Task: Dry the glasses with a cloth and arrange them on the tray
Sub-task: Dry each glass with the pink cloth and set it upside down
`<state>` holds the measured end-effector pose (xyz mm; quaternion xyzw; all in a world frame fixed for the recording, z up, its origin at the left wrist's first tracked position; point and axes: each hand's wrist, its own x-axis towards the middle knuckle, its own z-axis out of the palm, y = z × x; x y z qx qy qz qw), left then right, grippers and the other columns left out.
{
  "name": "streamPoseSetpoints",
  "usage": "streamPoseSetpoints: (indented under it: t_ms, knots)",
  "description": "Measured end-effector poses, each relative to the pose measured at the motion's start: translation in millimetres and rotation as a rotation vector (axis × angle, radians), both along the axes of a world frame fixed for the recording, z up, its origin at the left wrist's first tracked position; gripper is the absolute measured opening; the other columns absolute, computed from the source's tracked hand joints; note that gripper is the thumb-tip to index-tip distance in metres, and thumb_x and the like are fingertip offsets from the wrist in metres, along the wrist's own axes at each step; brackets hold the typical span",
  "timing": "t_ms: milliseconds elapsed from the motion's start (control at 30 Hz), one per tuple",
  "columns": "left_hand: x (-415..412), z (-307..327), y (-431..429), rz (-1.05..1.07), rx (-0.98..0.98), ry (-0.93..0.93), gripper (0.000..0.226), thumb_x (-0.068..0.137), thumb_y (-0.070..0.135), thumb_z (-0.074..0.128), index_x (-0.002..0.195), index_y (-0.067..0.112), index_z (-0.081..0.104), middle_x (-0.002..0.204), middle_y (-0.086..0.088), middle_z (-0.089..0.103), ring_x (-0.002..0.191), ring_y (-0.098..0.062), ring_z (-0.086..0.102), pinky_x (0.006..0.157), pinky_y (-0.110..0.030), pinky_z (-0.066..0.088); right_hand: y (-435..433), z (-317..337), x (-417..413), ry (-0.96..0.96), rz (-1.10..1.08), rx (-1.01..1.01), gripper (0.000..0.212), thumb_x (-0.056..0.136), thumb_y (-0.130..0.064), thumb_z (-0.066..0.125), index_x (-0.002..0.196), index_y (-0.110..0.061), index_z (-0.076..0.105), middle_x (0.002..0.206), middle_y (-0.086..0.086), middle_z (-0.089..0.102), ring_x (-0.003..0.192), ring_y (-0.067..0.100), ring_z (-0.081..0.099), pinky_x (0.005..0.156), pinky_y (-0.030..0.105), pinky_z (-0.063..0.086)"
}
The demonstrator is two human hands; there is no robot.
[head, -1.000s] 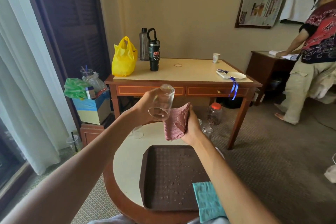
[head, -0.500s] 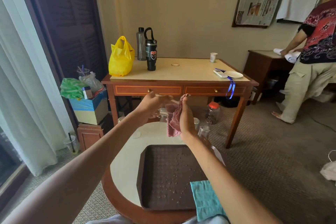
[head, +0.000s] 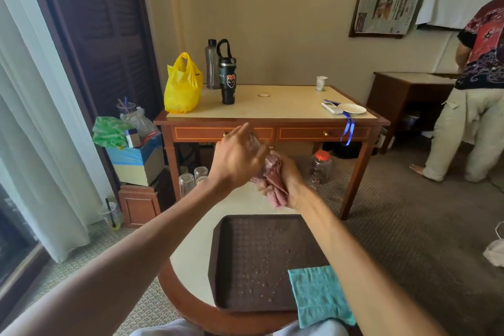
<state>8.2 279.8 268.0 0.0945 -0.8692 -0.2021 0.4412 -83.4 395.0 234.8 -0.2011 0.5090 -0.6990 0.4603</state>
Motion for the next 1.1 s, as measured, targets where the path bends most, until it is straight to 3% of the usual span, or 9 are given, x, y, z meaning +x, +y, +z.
streamPoseSetpoints:
  t_ms: [100,200,333,433,567,733,833,967,1100]
  knots:
    - [3.1,-2.3,6.7,-0.117,-0.232,0.100,0.029,0.096,0.044,0.056,0.090,0.016,0.058,0.085,0.005,0.057,0.058,-0.011,0.057,0.050,-0.032,0.051,5.2,1.5,-3.6,-0.079,0.061,-0.027,0.050,0.098,-0.049,0.043,0.084,-0.006,0.063,0.065,0.009,0.051,0.044,0.014,0.045,0.038,0.020,0.032]
    - [0.9,-10.5,0.0,-0.120,-0.118,0.106,0.024,0.096,0.041,0.058,0.094,0.017,0.058,0.089,0.004,0.060,0.065,-0.014,0.061,0.056,-0.037,0.054,1.4,9.4,4.1,-0.004,-0.041,-0.007,0.060,0.103,-0.052,0.033,0.085,-0.005,0.065,0.063,0.010,0.057,0.044,0.016,0.046,0.040,0.021,0.034]
    - [-11.9,-16.4,-5.5,-0.118,0.733,0.020,0.031,0.091,0.046,0.059,0.100,0.017,0.065,0.090,-0.002,0.077,0.084,-0.019,0.074,0.081,-0.045,0.061,-7.8,8.7,11.1,0.415,-0.358,-0.006,0.070,0.108,-0.051,0.022,0.089,0.002,0.065,0.066,0.002,0.072,0.059,0.015,0.067,0.062,0.026,0.052]
    - [-16.8,-6.3,-0.2,-0.071,1.209,-0.079,0.032,0.096,0.040,0.054,0.109,0.016,0.069,0.103,-0.011,0.076,0.088,-0.024,0.067,0.076,-0.037,0.051,-16.4,0.8,12.1,0.755,-0.549,0.018,0.065,0.106,-0.054,0.025,0.101,-0.003,0.066,0.075,0.003,0.073,0.067,0.016,0.070,0.061,0.021,0.053]
    - [-15.9,1.2,1.1,0.048,0.959,-0.121,0.065,0.075,0.060,0.050,0.122,0.017,0.064,0.104,-0.006,0.074,0.090,-0.024,0.070,0.083,-0.040,0.058,-9.0,9.3,15.4,0.598,-0.455,-0.071,0.068,0.109,-0.044,0.024,0.078,-0.003,0.069,0.072,0.006,0.071,0.064,0.017,0.066,0.057,0.018,0.052]
    - [8.4,2.7,8.5,-0.068,-0.102,0.162,0.022,0.094,0.038,0.056,0.091,0.018,0.061,0.087,0.006,0.062,0.064,-0.012,0.059,0.054,-0.033,0.052,6.5,19.7,-3.1,0.132,0.074,0.014,0.051,0.102,-0.044,0.035,0.080,-0.007,0.061,0.063,0.008,0.055,0.040,0.014,0.044,0.037,0.020,0.035]
    - [10.1,1.9,3.3,-0.164,-0.343,0.150,0.021,0.094,0.035,0.058,0.092,0.015,0.061,0.087,0.003,0.056,0.058,-0.013,0.053,0.049,-0.034,0.048,7.8,15.0,-9.8,0.061,0.182,0.022,0.050,0.100,-0.047,0.038,0.081,-0.007,0.061,0.061,0.007,0.051,0.038,0.012,0.043,0.035,0.019,0.034]
    - [6.5,1.9,-5.4,-0.126,-0.143,0.049,0.026,0.095,0.042,0.052,0.100,0.018,0.059,0.097,0.004,0.061,0.071,-0.017,0.063,0.059,-0.039,0.055,1.0,18.6,1.2,0.104,-0.027,0.015,0.059,0.103,-0.050,0.031,0.085,-0.006,0.065,0.065,0.008,0.058,0.039,0.013,0.044,0.037,0.020,0.033]
    - [-3.9,7.7,-4.0,-0.157,0.729,-0.062,0.032,0.098,0.040,0.052,0.113,0.013,0.061,0.094,-0.003,0.074,0.084,-0.019,0.074,0.077,-0.040,0.058,-14.5,16.6,10.4,0.518,-0.410,-0.067,0.070,0.108,-0.048,0.027,0.094,0.007,0.068,0.077,0.013,0.070,0.064,0.015,0.067,0.059,0.020,0.052]
